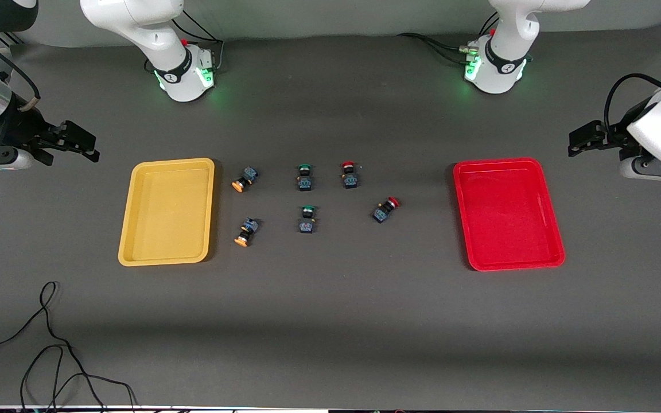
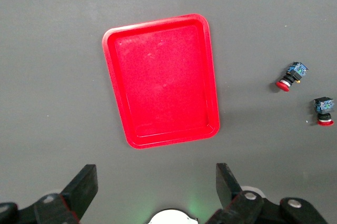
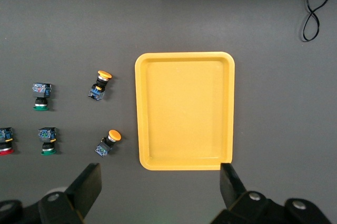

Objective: Place red and yellow buttons in trays

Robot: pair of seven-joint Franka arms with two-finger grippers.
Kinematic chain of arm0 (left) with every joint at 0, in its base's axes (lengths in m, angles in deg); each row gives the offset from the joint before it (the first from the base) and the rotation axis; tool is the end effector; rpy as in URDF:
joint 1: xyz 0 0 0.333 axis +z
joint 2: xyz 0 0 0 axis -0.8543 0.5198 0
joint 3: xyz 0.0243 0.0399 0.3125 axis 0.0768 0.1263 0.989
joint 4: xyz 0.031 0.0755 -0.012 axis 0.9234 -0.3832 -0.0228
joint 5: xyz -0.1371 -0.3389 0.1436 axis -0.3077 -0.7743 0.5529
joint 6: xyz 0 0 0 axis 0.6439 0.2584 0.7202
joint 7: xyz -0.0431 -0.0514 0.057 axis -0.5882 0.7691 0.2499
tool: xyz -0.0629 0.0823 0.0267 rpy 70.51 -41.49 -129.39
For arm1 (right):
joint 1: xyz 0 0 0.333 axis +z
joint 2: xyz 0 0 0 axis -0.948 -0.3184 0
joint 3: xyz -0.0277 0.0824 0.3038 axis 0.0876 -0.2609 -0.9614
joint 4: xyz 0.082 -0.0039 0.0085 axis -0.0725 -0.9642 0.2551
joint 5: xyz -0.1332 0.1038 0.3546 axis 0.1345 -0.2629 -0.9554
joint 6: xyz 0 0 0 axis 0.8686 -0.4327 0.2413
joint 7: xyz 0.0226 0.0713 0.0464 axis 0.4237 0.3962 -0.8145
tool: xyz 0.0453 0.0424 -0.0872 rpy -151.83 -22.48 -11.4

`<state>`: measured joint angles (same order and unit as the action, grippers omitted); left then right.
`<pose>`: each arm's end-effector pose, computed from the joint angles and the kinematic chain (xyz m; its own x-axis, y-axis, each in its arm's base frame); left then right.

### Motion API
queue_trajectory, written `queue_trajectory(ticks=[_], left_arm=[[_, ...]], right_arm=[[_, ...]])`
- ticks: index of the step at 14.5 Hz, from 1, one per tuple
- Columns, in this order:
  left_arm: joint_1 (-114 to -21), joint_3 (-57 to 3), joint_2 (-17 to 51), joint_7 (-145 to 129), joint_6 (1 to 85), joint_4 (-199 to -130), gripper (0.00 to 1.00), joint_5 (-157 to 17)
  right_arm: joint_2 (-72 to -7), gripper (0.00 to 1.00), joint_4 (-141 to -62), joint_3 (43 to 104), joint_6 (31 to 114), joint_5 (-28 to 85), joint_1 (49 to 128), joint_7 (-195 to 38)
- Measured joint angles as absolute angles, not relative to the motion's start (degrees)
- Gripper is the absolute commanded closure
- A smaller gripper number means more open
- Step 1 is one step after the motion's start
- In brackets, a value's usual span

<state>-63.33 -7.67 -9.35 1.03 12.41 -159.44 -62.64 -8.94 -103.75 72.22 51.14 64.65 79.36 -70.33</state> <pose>0.5388 -0.0348 0.5899 0.9867 -0.1003 -0.1277 -0.0975 -0.9949 0.0274 0.5194 0.0321 0.6052 0.9999 0.0102 0.0013 0.0103 -0.9997 -0.0226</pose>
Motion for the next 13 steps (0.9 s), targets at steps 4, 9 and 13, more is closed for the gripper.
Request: queue_trajectory(ticks=[4, 9, 13], left_arm=[[-63.37, -7.68, -9.35, 1.03, 12.41, -159.44, 0.0, -62.06], [-63.54, -7.72, -9.35, 1.07, 12.41, -159.45, 0.0, -61.94], [-63.77, -8.45, -9.34, 0.75, 12.56, -159.75, 0.0, -61.93]], right_arm=[[-9.14, 0.0, -103.75, 72.21, 50.89, 64.65, 79.36, -70.33], [-12.16, 0.0, -103.79, 71.42, 50.92, 64.63, 81.05, -69.8], [-16.82, 0.0, -105.72, 71.13, 54.18, 64.58, 87.79, -56.04]])
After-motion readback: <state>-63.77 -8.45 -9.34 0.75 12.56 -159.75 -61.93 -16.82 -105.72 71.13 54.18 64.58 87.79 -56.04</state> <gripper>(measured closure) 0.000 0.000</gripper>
